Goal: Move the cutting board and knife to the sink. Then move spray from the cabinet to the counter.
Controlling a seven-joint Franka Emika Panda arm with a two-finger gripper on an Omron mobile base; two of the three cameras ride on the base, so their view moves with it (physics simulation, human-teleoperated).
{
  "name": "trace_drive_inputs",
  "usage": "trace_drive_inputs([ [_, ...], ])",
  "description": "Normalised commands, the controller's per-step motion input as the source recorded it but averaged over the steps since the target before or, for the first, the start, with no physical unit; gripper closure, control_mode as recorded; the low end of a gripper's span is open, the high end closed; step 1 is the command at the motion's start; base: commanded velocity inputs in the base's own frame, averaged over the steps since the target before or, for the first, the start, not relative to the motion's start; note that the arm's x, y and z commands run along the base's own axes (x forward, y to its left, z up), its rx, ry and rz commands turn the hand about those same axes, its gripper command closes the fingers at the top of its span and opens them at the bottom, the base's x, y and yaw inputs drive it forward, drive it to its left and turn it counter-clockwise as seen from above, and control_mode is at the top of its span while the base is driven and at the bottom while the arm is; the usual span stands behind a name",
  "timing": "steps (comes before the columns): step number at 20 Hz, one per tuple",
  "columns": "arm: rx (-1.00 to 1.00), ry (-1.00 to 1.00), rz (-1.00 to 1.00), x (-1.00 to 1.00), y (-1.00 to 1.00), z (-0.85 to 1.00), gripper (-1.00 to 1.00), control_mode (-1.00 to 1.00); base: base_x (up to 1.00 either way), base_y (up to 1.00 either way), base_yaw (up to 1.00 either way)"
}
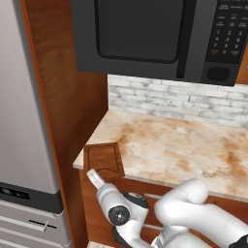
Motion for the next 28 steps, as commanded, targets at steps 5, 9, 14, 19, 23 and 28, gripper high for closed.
trace_drive_inputs([
  [5, 0.07, 0.00, 0.00, 0.32, 0.00, -0.26, -1.00, -1.00, 0.00, 0.00, 0.00],
  [9, 0.09, 0.00, 0.00, 0.28, 0.00, -0.31, -1.00, -1.00, 0.00, 0.00, 0.00],
  [14, 0.08, -0.01, -0.06, 0.28, 0.00, -0.35, -1.00, -1.00, 0.00, 0.00, 0.00],
  [19, 0.07, 0.00, -0.07, 0.19, 0.04, -0.28, -1.00, -1.00, 0.00, 0.00, 0.00],
  [23, 0.07, -0.04, -0.07, 0.09, 0.12, -0.26, -1.00, -1.00, 0.00, 0.00, 0.00],
  [28, 0.08, 0.00, -0.06, 0.11, 0.11, -0.29, -1.00, -1.00, 0.00, 0.00, 0.00],
])
